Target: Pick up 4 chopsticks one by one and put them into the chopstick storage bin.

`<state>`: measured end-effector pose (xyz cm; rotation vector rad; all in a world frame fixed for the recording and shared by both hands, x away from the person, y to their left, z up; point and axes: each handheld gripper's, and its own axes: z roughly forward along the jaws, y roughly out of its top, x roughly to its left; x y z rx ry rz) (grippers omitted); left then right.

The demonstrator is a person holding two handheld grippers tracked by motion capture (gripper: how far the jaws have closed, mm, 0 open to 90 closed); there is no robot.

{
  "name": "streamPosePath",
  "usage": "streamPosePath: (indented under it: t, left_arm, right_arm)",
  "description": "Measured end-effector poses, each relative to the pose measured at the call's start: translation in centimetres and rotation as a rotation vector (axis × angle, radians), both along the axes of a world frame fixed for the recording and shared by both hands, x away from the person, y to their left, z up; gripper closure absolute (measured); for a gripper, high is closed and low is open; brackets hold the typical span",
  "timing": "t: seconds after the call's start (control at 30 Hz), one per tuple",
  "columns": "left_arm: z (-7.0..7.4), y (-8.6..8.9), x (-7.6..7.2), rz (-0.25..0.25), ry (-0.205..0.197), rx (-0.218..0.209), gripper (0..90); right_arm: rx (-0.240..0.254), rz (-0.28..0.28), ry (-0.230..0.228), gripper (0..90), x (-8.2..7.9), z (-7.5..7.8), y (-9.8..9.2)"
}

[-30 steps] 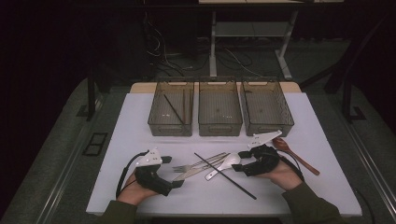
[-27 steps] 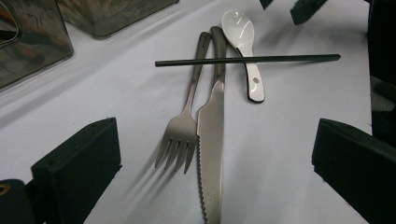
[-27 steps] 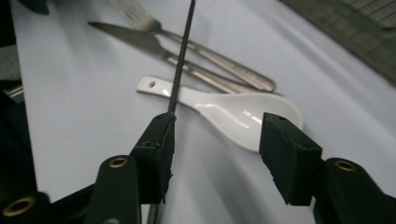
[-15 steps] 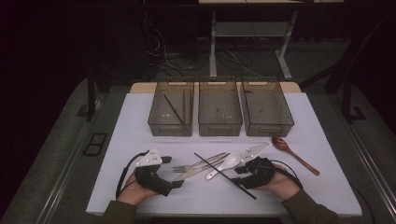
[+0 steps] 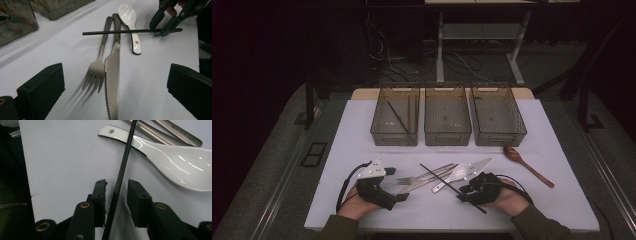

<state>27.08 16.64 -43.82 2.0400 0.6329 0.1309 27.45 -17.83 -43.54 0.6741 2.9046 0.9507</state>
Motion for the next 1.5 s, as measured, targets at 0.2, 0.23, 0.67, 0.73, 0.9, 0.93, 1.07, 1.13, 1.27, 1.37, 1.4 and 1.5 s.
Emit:
streamPosePath:
  t: [0.2,0.23,0.67,0.73,0.9,0.93,1.07,1.13,1.27,1.37,1.4,1.5]
  left_arm:
    - [0.0,0.0,0.0,-0.001,0.0,0.001,0.4]
    - [0.0,0.0,0.0,-0.001,0.0,0.001,0.4]
    - [0.0,0.0,0.0,-0.001,0.001,0.0,0.4]
    - [0.0,0.0,0.0,-0.001,0.001,-0.001,0.4]
    - [0.0,0.0,0.0,-0.002,0.0,-0.001,0.5]
    - [0.0,0.0,0.0,-0.002,0.001,0.001,0.5]
    - [0.0,0.0,0.0,-0.002,0.002,0.0,0.5]
    - [0.0,0.0,0.0,-0.002,0.002,0.0,0.5]
    - [0.0,0.0,0.0,-0.003,0.003,0.0,0.5]
    - [0.0,-0.1,0.0,-0.002,0.004,-0.001,0.5]
    - [0.0,-0.1,0.0,-0.003,0.004,0.0,0.5]
    - [-0.1,-0.1,0.0,-0.003,0.004,0.001,0.5]
  right_arm:
    - [-0.026,0.008,-0.034,74.5,-0.2,0.0,0.2]
    - [-0.034,0.014,-0.047,75.3,-0.2,0.0,0.2]
    - [-0.045,0.007,-0.053,84.3,0.0,0.0,0.1]
    - [-0.044,0.006,-0.051,84.5,0.1,0.0,0.1]
    - [-0.031,0.008,-0.04,85.1,0.2,0.0,0.0]
    - [-0.026,0.007,-0.039,85.2,0.3,0.0,0.0]
    - [0.016,-0.018,-0.041,85.2,0.5,0.3,-0.4]
    - [0.044,-0.033,-0.042,85.3,0.7,0.6,-0.6]
    - [0.123,-0.063,-0.027,85.2,1.1,0.9,-0.8]
    - [0.173,-0.077,-0.032,85.3,1.6,1.2,-1.1]
    - [0.187,-0.086,-0.033,85.3,1.8,1.3,-1.3]
    - [0.228,-0.11,-0.031,85.3,2.3,1.5,-1.6]
